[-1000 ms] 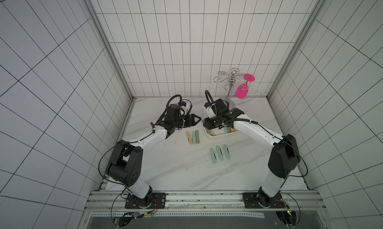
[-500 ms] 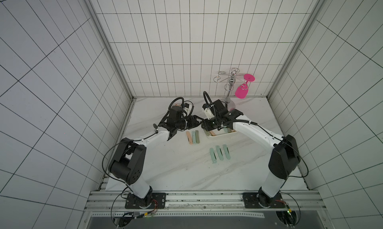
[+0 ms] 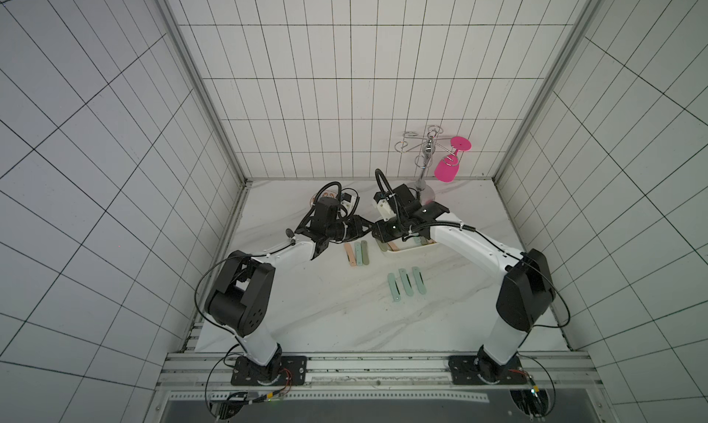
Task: Take the fruit knife out of the storage box
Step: Pick up the fruit knife from the storage box.
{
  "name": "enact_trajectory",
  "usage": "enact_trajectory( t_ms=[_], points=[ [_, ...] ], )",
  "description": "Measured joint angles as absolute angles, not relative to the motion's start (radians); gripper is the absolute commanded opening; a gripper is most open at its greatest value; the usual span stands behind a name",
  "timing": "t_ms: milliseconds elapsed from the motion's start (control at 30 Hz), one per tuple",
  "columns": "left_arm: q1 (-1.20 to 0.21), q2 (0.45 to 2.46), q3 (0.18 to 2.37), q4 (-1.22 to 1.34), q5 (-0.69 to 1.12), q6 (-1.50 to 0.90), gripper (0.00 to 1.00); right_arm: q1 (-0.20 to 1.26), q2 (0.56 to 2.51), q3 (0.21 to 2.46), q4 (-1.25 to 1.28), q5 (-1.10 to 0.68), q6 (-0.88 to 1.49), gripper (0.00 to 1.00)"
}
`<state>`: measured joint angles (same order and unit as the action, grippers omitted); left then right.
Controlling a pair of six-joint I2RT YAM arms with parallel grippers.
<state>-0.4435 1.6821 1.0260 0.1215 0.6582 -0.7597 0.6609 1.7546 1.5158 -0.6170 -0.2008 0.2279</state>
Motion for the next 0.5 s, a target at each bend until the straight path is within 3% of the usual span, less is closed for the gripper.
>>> enact_trajectory(
  t_ms=[133, 300, 400, 500],
  points=[
    [-0.443, 1.682, 1.026, 0.139, 0.673, -0.772, 0.08, 0.662, 1.755, 1.516, -0.617, -0.198, 0.228, 0.16],
    [-0.443, 1.682, 1.026, 0.137, 0.67, -0.759, 0.0, 0.663, 1.755, 1.517, -0.62, -0.197, 0.227, 0.55],
    [-0.433, 1.68, 1.026, 0.092, 0.657, -0.717, 0.0, 0.664, 1.755, 1.518, -0.629, -0.196, 0.228, 0.7],
    [-0.395, 1.674, 1.032, 0.0, 0.641, -0.649, 0.0, 0.657, 1.75, 1.518, -0.642, -0.198, 0.232, 0.78]
  ],
)
